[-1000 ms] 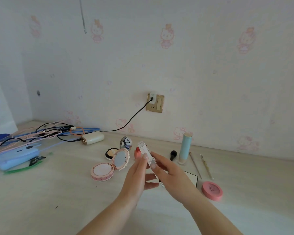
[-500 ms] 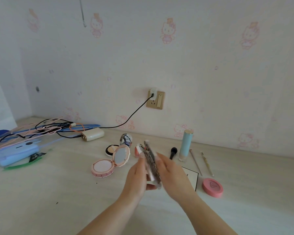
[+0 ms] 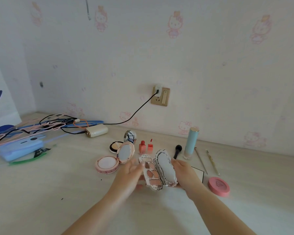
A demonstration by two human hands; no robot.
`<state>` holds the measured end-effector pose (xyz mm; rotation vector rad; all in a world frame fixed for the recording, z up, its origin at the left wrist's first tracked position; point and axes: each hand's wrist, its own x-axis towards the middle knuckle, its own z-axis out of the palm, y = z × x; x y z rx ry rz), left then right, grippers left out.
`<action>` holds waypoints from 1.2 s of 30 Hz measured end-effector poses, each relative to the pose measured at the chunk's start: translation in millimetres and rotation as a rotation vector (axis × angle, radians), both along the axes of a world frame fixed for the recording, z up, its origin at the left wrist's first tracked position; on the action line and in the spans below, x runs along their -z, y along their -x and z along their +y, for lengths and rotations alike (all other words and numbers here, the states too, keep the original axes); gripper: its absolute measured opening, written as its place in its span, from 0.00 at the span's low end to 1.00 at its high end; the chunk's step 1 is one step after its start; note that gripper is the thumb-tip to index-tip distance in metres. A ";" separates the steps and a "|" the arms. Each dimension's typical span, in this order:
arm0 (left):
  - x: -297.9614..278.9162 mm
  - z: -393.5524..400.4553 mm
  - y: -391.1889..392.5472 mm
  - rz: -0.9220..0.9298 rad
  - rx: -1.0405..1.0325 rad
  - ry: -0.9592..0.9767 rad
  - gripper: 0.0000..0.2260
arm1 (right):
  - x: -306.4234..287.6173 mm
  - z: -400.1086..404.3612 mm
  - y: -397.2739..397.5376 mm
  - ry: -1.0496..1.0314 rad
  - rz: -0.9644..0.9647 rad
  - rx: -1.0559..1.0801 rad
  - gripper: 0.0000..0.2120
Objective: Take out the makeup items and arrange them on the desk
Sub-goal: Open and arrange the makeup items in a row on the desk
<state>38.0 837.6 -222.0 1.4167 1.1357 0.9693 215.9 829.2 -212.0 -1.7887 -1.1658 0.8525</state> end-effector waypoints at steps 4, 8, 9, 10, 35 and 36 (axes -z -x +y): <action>14.3 4.4 4.4 0.292 0.166 -0.140 0.16 | 0.5 14.0 6.7 -0.004 -0.090 -0.032 0.15; 26.9 18.9 1.5 0.622 0.110 -0.241 0.35 | 1.5 25.0 11.3 -0.012 -0.170 -0.054 0.19; 28.8 21.9 1.7 0.668 0.094 -0.233 0.36 | 2.7 27.7 12.3 -0.010 -0.174 -0.055 0.19; 29.9 24.9 2.2 0.685 0.079 -0.233 0.37 | 3.5 30.1 13.5 0.000 -0.172 -0.053 0.19; 43.4 52.9 10.6 0.797 0.053 -0.323 0.33 | 16.5 59.4 12.8 0.058 -0.087 -0.053 0.23; 43.2 52.7 11.0 0.797 0.054 -0.319 0.33 | 16.2 59.0 13.2 0.054 -0.094 -0.048 0.22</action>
